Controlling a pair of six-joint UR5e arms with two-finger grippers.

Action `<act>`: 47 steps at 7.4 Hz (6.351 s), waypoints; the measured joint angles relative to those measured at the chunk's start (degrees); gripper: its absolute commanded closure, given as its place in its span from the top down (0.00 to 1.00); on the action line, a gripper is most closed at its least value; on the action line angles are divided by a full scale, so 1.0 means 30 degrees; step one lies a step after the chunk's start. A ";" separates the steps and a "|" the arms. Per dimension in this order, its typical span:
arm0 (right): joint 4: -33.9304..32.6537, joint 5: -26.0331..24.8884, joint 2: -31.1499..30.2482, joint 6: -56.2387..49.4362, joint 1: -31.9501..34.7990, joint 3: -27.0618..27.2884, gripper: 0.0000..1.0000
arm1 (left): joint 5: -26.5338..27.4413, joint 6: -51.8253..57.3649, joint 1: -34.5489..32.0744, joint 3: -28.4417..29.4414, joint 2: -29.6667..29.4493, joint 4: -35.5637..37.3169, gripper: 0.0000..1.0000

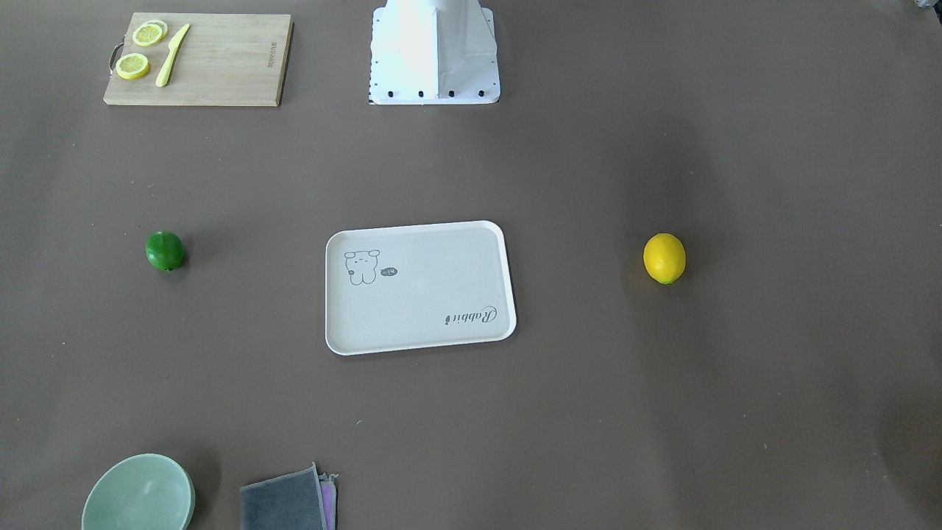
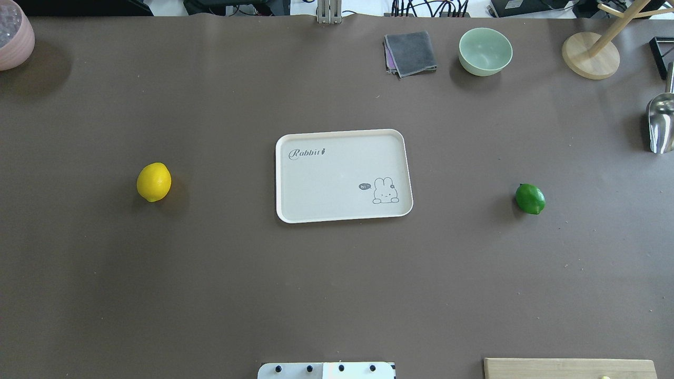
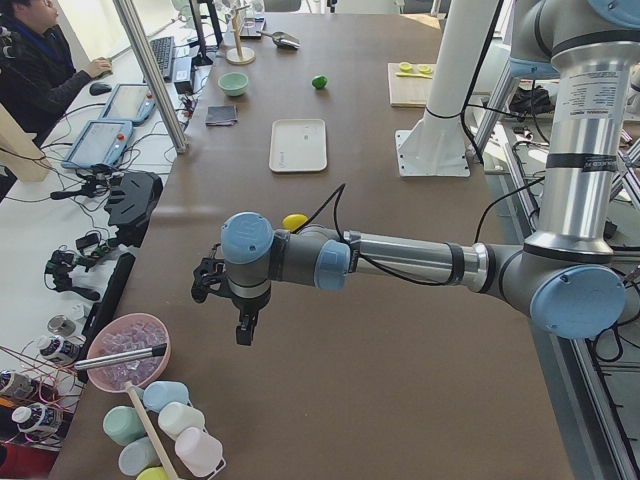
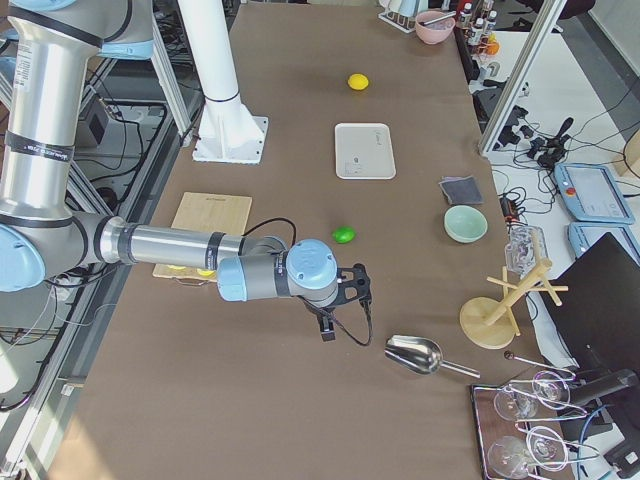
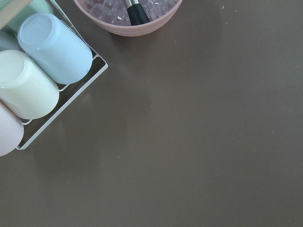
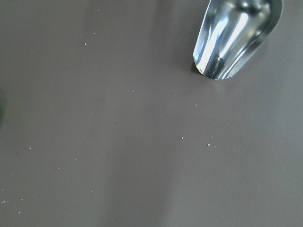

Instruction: Place all lemons on tray

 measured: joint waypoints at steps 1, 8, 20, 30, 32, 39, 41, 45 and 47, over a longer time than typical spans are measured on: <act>0.0043 0.0000 -0.0007 0.0000 -0.0009 -0.0004 1.00 | -0.0001 0.0001 0.0002 -0.0036 0.0001 0.0026 0.98; 0.0918 0.0012 -0.0636 0.0154 -0.0012 -0.0059 1.00 | -0.0038 -0.0027 0.0381 0.0909 0.0138 -0.0848 0.98; 0.0991 -0.0678 0.2692 1.0876 -0.4648 0.0212 1.00 | -0.1089 -1.1808 0.7767 -0.0927 -0.1623 -0.4976 0.99; 0.0932 -0.3806 0.5185 1.7928 -0.9141 0.1019 1.00 | 0.5469 -1.8228 1.6234 -0.1682 -0.3743 -0.4855 0.97; 0.0932 -0.3808 0.5174 1.7930 -0.9183 0.1013 1.00 | 0.5561 -1.7482 1.6364 -0.1474 -0.3674 -0.4836 0.97; 0.0951 -0.4068 0.5171 1.7930 -0.9287 0.1020 1.00 | 0.5324 -1.6132 1.6326 0.0515 -0.5008 -0.4986 0.00; 0.0960 -0.4071 0.5172 1.7930 -0.9276 0.1022 1.00 | 0.5244 -1.6518 1.6240 0.0040 -0.5124 -0.4907 0.00; 0.0974 -0.4060 0.5165 1.7942 -0.9275 0.1105 1.00 | 0.5348 -2.2659 1.7110 0.0977 -0.8154 -0.5016 0.00; 0.0965 -0.4064 0.5108 1.7951 -0.9271 0.1286 1.00 | 0.5465 -2.4870 1.7588 0.2948 -1.0471 -0.5085 0.00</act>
